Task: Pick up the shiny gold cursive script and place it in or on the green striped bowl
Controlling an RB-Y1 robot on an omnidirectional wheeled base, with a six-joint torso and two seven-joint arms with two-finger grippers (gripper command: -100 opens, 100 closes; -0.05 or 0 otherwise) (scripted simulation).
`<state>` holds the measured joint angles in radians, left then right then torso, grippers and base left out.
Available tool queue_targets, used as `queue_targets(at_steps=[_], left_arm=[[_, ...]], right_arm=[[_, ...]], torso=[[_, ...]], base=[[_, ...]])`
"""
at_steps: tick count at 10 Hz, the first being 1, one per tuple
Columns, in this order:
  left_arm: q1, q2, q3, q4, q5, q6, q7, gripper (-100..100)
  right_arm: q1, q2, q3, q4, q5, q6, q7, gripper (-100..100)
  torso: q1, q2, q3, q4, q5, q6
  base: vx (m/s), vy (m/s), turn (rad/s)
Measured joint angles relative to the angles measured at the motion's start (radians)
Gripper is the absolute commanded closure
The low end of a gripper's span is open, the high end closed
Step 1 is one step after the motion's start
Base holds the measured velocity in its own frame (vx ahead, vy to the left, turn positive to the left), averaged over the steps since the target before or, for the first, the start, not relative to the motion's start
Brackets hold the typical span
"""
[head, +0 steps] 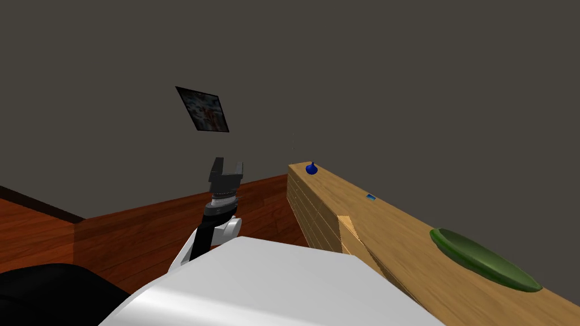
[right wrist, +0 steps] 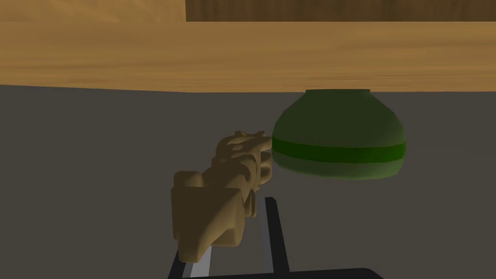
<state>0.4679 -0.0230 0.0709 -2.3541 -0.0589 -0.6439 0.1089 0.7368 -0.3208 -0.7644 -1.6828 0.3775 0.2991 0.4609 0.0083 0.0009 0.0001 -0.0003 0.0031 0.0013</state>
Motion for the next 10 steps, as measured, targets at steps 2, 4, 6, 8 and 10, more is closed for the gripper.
queue_targets(at_steps=[2, 4, 6, 8, 10], left_arm=[[0.000, 0.000, 0.000, 0.000, 0.000, 0.000, 0.000, 0], [0.000, 0.000, 0.000, 0.000, 0.000, 0.000, 0.000, 0], [0.000, 0.000, 0.000, 0.000, 0.000, 0.000, 0.000, 0], [0.000, 0.000, 0.000, 0.000, 0.000, 0.000, 0.000, 0], [0.000, 0.000, 0.000, 0.000, 0.000, 0.000, 0.000, 0]], right_arm=[[0.001, 0.022, -0.052, -0.003, 0.024, 0.015, 0.012, 100], [0.003, 0.033, -0.098, -0.008, 0.040, 0.035, 0.023, 100], [-0.009, 0.052, -0.140, -0.007, 0.069, 0.052, 0.036, 100], [-0.021, 0.063, -0.179, 0.000, 0.096, 0.067, 0.048, 100], [-0.047, 0.063, -0.214, 0.015, 0.133, 0.085, 0.061, 100]], torso=[[0.001, 0.000, 0.000, 0.000, 0.000, 0.001], [-0.001, 0.001, 0.000, 0.000, 0.000, 0.001], [-0.001, 0.000, 0.000, -0.001, 0.000, 0.001], [-0.002, 0.000, 0.000, -0.001, 0.000, 0.001], [-0.006, -0.002, -0.002, -0.001, 0.000, 0.001]], base=[[-0.010, 0.089, 0.093], [0.000, 0.062, 0.080], [-0.007, 0.064, 0.074], [0.004, 0.052, 0.090], [0.026, -0.023, 0.039]])
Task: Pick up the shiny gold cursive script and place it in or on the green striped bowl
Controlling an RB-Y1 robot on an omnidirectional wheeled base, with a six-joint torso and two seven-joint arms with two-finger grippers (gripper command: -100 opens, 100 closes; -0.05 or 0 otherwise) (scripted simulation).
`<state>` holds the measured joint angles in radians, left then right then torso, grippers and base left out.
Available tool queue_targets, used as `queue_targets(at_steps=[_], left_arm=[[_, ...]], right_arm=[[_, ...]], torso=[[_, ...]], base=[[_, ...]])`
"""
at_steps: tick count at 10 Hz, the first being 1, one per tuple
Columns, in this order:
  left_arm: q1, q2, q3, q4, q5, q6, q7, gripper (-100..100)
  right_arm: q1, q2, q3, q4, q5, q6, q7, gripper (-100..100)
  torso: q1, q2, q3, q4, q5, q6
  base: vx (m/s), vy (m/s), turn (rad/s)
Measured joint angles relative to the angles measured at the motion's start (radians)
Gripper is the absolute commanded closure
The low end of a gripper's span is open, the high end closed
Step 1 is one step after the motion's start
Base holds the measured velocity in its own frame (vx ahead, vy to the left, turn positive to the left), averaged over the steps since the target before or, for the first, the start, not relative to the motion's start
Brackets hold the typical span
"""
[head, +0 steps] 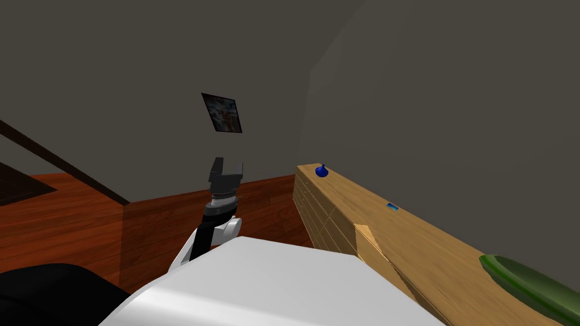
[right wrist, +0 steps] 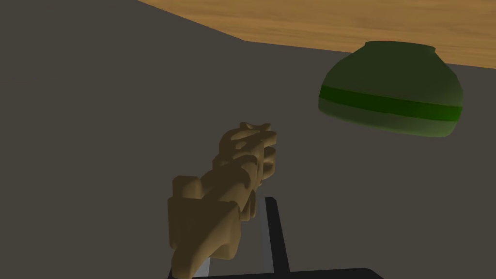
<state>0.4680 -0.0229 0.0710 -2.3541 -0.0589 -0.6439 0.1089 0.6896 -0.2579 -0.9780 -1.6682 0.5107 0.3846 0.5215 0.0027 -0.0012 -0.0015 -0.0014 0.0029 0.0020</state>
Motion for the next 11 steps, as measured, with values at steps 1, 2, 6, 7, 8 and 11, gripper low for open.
queue_targets(at_steps=[1, 2, 6, 7, 8, 11], left_arm=[[0.000, 0.000, 0.000, 0.000, 0.000, 0.000, 0.000, 0], [0.000, 0.000, 0.000, 0.000, 0.000, 0.000, 0.000, 0], [0.000, 0.000, 0.000, 0.000, 0.000, 0.000, 0.000, 0], [0.000, 0.000, 0.000, 0.000, 0.000, 0.000, 0.000, 0], [0.000, 0.000, 0.000, 0.000, 0.000, 0.000, 0.000, 0], [0.000, 0.000, 0.000, 0.000, 0.000, 0.000, 0.000, 0]], right_arm=[[-0.015, -0.007, -0.006, 0.008, 0.016, 0.006, 0.004, 100], [-0.032, -0.013, -0.006, 0.011, 0.030, 0.013, 0.008, 100], [-0.099, -0.062, 0.010, 0.046, 0.078, 0.023, 0.015, 100], [-0.122, -0.076, 0.013, 0.063, 0.097, 0.018, 0.014, 100], [-0.143, -0.088, 0.021, 0.069, 0.118, 0.016, 0.014, 100], [-0.202, -0.133, 0.050, 0.080, 0.159, 0.028, 0.023, 100]], torso=[[-0.003, -0.001, -0.001, 0.000, -0.001, -0.001], [-0.006, -0.002, -0.001, 0.000, -0.002, -0.001], [-0.008, -0.003, -0.002, -0.001, -0.003, -0.002], [-0.009, -0.004, -0.002, -0.001, -0.003, -0.003], [-0.011, -0.005, -0.003, -0.001, -0.003, -0.004], [-0.010, -0.003, -0.002, -0.001, -0.002, -0.005]], base=[[0.030, -0.072, 0.011], [0.028, -0.077, 0.016], [0.037, -0.092, 0.004], [0.057, -0.139, -0.011], [0.046, -0.143, -0.003], [0.024, -0.133, 0.001]])
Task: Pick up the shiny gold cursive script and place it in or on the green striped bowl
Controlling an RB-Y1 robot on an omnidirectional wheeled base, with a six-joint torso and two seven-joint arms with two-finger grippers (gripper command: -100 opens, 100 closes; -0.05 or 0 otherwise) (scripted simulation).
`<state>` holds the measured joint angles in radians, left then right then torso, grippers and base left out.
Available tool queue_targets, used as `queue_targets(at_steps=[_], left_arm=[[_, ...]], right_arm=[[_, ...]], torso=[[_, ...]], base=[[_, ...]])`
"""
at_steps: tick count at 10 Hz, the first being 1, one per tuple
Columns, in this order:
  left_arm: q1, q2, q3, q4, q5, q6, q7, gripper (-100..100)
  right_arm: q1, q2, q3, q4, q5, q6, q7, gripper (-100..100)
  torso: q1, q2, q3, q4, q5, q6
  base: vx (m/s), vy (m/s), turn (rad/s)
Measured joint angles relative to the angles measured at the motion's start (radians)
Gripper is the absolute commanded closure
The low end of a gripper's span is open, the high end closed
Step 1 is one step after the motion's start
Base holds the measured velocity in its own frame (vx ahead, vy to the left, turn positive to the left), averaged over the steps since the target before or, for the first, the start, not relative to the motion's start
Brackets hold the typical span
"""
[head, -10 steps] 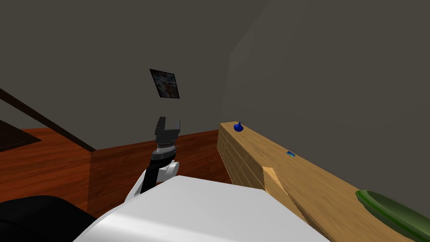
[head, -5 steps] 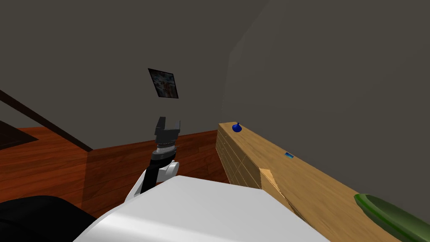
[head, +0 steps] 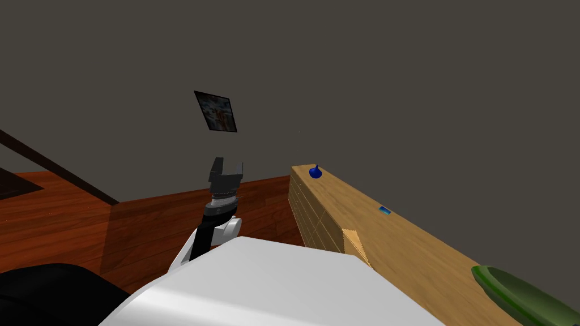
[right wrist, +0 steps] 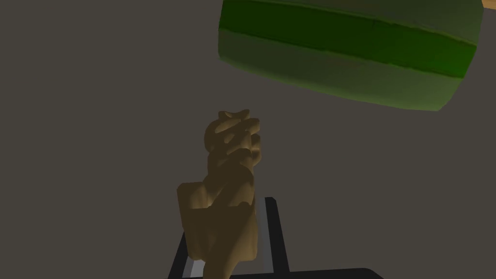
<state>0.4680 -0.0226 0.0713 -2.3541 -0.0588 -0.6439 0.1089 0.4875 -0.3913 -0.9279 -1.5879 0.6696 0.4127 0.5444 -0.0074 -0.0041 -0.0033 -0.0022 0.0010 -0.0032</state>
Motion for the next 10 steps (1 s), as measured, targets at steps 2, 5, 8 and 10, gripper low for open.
queue_targets(at_steps=[2, 5, 8, 10], left_arm=[[0.000, 0.000, 0.000, 0.000, 0.000, 0.000, 0.000, 0], [0.000, 0.000, 0.000, 0.000, 0.000, 0.000, 0.000, 0], [0.000, 0.000, 0.000, 0.000, 0.000, 0.000, 0.000, 0], [0.000, 0.000, 0.000, 0.000, 0.000, 0.000, 0.000, 0]], right_arm=[[-0.032, -0.029, 0.019, 0.009, 0.023, 0.000, 0.003, 100], [-0.053, -0.042, 0.028, 0.016, 0.039, -0.001, 0.005, -100], [-0.053, -0.042, 0.028, 0.016, 0.039, -0.001, 0.005, -100], [-0.053, -0.042, 0.028, 0.016, 0.039, -0.001, 0.005, -100]], torso=[[0.002, -0.001, 0.000, 0.000, 0.001, 0.000], [0.009, 0.003, 0.002, 0.001, 0.001, 0.001], [0.011, 0.004, 0.003, 0.001, 0.002, 0.001], [0.011, 0.004, 0.003, 0.001, 0.002, 0.001]], base=[[0.038, -0.102, -0.010], [0.007, -0.016, 0.008], [0.000, 0.000, 0.000], [-0.007, 0.015, -0.061]])
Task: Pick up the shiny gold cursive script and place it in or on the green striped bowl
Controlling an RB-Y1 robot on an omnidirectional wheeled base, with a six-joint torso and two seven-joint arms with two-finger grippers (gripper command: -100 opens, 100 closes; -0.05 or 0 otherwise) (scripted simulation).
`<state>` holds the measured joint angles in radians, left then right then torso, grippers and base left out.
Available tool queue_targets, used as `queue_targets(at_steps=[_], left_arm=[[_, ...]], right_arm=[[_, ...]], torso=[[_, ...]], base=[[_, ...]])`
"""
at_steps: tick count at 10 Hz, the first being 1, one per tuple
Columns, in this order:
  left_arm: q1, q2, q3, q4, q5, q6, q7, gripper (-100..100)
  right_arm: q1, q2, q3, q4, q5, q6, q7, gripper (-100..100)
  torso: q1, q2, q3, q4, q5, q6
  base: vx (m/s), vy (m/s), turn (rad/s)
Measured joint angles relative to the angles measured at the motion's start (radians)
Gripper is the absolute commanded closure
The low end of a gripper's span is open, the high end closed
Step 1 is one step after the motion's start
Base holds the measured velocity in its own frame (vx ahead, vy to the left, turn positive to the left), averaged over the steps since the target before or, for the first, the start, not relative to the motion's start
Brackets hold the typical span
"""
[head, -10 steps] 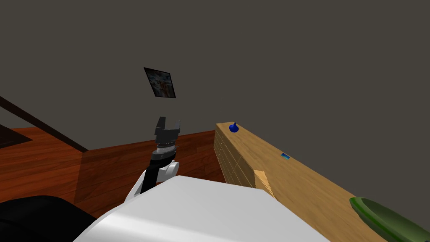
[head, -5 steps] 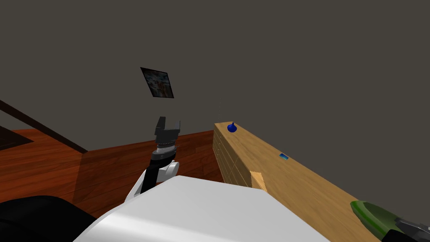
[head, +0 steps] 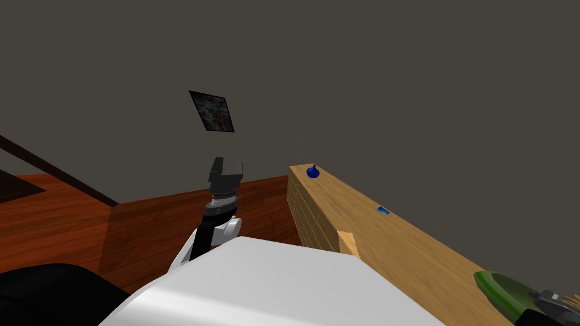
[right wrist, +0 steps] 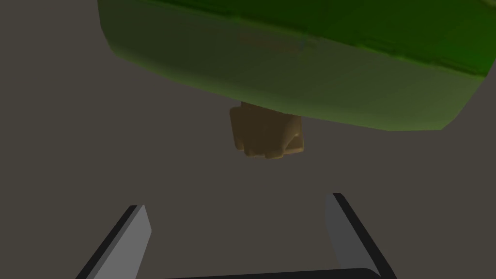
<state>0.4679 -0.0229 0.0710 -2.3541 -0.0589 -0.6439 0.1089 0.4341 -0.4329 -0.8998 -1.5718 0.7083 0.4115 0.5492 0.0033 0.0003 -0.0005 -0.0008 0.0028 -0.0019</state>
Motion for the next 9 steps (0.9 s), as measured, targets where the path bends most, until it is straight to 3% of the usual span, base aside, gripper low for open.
queue_targets(at_steps=[6, 9], left_arm=[[0.000, 0.000, 0.000, 0.000, 0.000, 0.000, 0.000, 0], [0.000, 0.000, 0.000, 0.000, 0.000, 0.000, 0.000, 0]], right_arm=[[-0.165, -0.099, 0.009, 0.145, -0.078, -0.034, 0.152, -100], [-0.255, -0.135, 0.010, 0.226, -0.090, -0.057, 0.215, -100]], torso=[[0.003, 0.001, 0.001, 0.000, 0.001, 0.001], [0.003, 0.001, 0.000, 0.000, 0.001, 0.000]], base=[[-0.026, 0.048, -0.097], [-0.024, 0.042, -0.081]])
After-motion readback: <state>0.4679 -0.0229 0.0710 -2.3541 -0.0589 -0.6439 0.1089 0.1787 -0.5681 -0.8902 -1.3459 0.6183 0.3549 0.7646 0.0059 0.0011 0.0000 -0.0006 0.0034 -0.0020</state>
